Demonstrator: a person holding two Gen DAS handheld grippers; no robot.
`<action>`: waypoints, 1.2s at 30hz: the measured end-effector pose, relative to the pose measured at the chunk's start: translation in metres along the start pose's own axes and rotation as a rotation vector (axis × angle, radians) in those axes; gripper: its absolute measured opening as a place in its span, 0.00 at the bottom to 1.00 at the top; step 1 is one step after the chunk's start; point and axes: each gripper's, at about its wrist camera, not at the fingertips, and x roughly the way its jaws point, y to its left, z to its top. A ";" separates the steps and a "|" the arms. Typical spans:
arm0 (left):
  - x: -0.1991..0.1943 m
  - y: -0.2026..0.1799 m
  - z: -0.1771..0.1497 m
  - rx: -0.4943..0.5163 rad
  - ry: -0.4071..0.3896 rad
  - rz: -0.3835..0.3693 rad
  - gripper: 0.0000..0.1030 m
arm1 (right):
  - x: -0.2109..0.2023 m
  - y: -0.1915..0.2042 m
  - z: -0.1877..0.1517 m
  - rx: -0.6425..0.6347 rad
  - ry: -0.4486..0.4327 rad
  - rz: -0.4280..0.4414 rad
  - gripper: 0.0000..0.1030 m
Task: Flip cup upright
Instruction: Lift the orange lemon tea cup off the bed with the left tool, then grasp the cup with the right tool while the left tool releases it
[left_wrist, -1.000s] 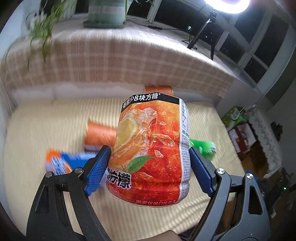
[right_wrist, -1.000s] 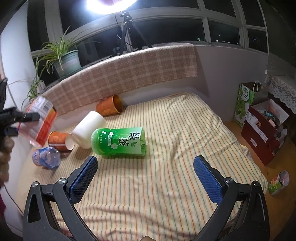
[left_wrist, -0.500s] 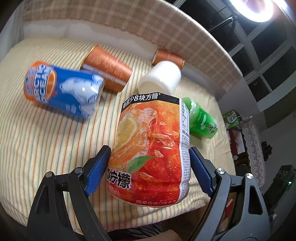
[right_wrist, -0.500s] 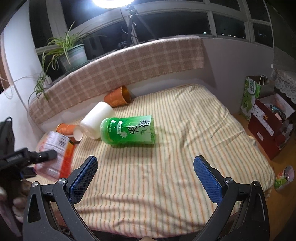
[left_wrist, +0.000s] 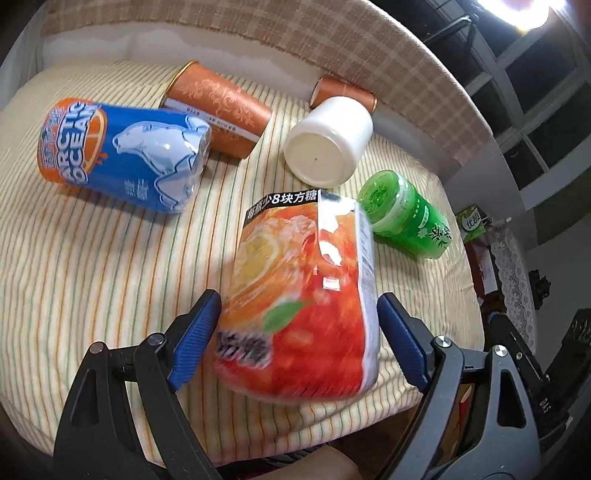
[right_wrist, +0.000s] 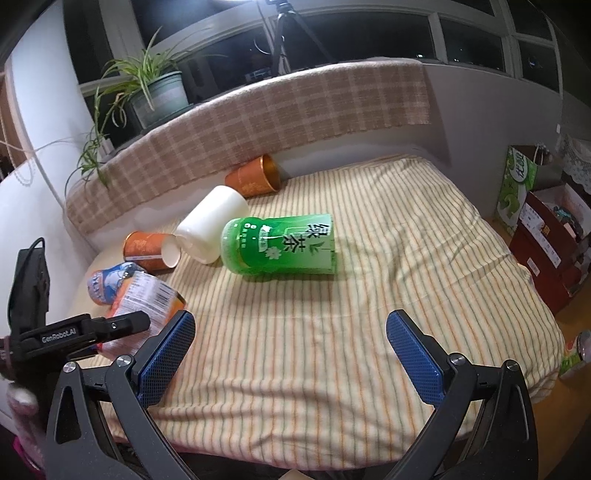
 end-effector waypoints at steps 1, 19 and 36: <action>-0.002 -0.001 0.000 0.008 -0.006 0.005 0.88 | 0.001 0.001 0.000 0.000 0.001 0.006 1.00; -0.092 0.039 -0.037 0.068 -0.151 0.125 0.89 | 0.057 0.043 0.018 0.087 0.219 0.322 1.00; -0.100 0.071 -0.068 0.023 -0.130 0.196 0.89 | 0.125 0.084 0.029 0.181 0.490 0.479 1.00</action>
